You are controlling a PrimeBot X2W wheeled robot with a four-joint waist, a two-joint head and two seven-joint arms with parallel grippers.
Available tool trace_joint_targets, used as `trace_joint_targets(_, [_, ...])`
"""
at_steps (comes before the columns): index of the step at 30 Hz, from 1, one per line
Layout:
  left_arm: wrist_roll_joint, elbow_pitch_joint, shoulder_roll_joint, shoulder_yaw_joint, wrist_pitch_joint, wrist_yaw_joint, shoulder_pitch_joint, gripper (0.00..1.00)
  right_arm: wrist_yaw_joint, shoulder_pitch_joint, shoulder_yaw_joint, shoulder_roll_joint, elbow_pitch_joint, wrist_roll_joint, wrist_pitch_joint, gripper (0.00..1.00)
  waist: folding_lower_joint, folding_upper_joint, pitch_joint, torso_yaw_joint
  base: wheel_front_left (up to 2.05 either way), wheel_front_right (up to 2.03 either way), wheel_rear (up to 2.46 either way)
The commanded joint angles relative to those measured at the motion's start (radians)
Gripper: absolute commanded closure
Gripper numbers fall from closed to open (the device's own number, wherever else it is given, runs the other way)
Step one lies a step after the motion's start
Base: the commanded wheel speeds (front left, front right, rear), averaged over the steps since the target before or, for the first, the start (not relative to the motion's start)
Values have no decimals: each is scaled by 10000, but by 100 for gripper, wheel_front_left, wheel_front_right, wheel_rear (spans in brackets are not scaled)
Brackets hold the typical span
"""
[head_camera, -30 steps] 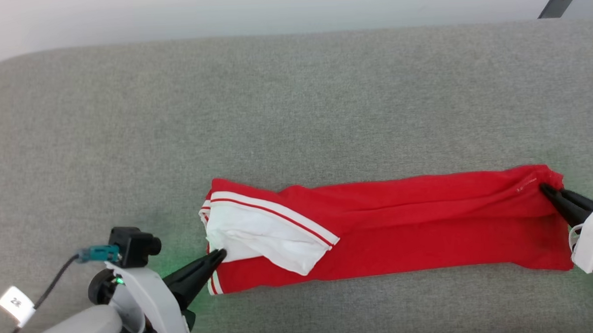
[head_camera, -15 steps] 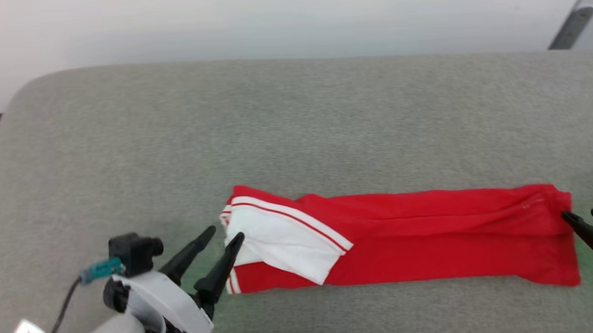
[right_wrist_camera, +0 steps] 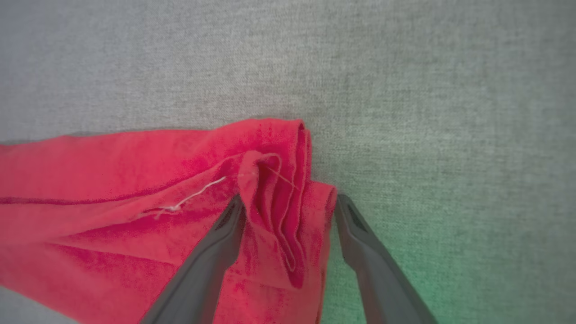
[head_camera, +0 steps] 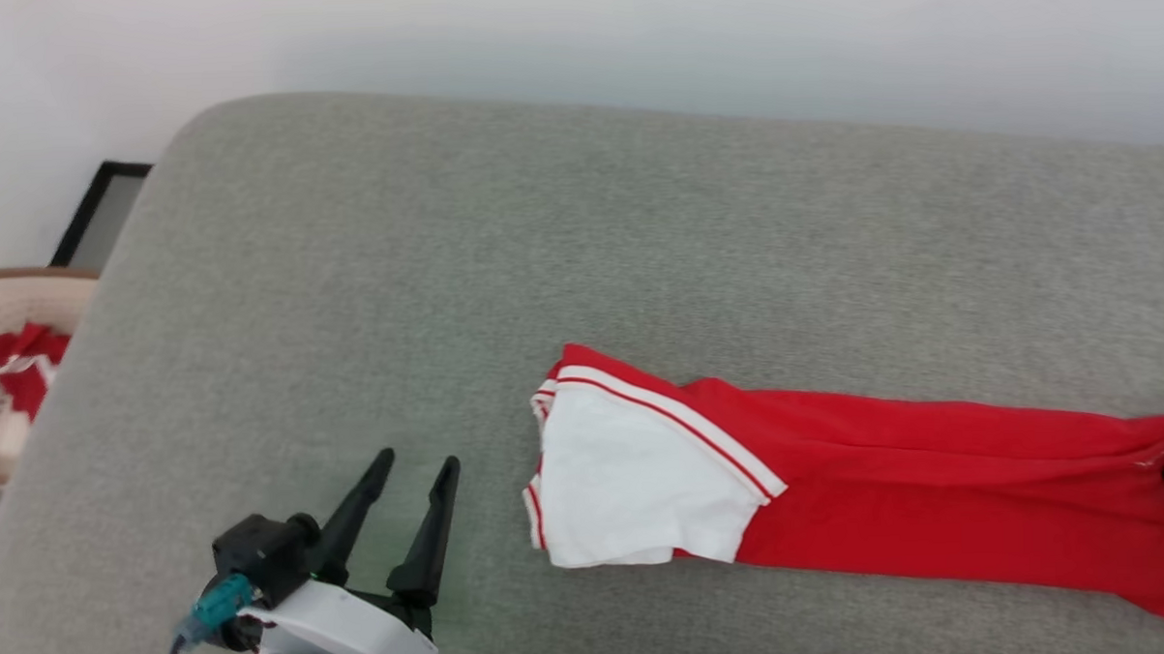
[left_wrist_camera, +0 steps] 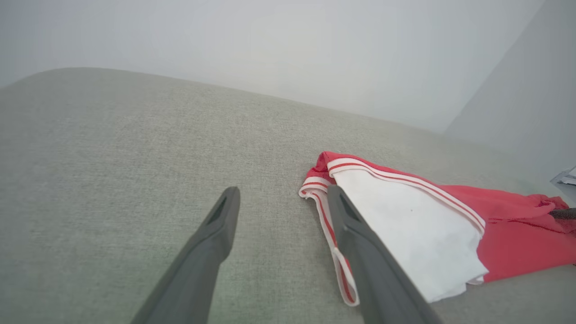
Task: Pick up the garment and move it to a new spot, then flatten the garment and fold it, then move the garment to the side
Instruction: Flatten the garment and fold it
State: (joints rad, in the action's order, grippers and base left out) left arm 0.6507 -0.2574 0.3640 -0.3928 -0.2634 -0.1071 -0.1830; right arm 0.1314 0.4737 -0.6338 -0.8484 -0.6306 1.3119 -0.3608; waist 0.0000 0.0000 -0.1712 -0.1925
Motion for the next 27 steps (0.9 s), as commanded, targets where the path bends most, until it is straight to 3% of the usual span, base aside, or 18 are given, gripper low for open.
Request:
trace_joint_targets(1, [-492,-8,-147,288,-5,-48,112,0,-17,18,-62,173,-79,-50,-149,0,0,0,-55,-254,0,0,0])
trace_joint_targets(8, [-2848,401,-1186,2103,-6,129,533,0,-4,100,-258,837,-157,-350,-712,0,0,0,-119,-279,0,0,0])
trace_joint_targets(11, [-3492,529,-1514,2628,-6,27,662,0,17,178,-192,961,-99,-439,-776,84,0,0,-160,-224,0,0,0])
trace_joint_targets(12, [-3675,546,-1591,2763,-6,-12,662,0,19,214,-150,994,-72,-466,-780,100,0,0,-185,-190,0,0,0])
trace_joint_targets(27, [-4525,475,-2325,3979,-7,-238,812,0,-18,574,1352,395,-567,-1101,1104,100,0,0,-401,589,0,0,0])
